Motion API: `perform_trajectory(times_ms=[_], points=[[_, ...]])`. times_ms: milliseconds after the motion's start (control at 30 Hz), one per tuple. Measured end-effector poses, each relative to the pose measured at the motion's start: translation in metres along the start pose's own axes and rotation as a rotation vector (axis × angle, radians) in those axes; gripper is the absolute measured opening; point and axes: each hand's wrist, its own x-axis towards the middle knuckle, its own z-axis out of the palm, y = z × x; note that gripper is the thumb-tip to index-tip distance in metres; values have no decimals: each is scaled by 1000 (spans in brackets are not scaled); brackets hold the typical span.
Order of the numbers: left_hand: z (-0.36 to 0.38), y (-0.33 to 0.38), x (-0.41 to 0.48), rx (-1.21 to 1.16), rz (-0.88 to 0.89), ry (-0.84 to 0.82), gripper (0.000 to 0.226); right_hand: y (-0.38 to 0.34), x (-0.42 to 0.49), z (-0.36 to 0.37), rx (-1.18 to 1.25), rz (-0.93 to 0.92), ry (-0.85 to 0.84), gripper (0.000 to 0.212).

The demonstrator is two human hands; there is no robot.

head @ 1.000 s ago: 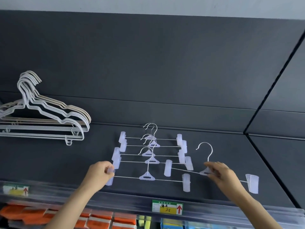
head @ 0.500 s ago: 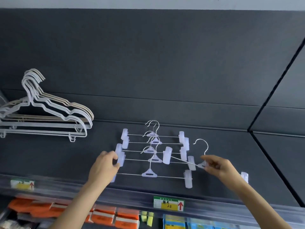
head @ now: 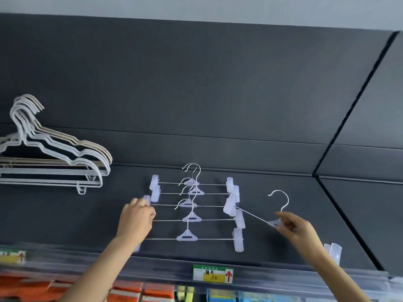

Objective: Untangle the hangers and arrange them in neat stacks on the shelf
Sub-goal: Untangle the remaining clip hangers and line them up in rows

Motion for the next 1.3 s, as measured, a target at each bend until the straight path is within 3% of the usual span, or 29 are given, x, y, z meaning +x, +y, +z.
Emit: perform_trajectory(times_ms=[200, 333, 533, 700, 900, 1033, 1300], points=[[5, 9, -1, -112, 20, -66, 8, -5, -4, 7, -120, 36, -17, 28], [11, 8, 2, -161, 32, -40, 18, -10, -4, 11, -289, 65, -118, 28], [8, 6, 7, -128, 54, -80, 19, -16, -2, 13, -303, 85, -182, 21], [6, -3, 8, -72, 54, -65, 38, -18, -5, 10, -198, 64, -125, 21], [3, 3, 0, -75, -6, -21, 22, -14, 1, -18, -153, 41, -34, 25], [-5, 26, 3, -91, -51, 65, 32, 0, 20, -42, -202, 59, -20, 19], [-9, 147, 31, -239, 70, 170, 18, 55, 92, -83, -402, -60, -140, 21]])
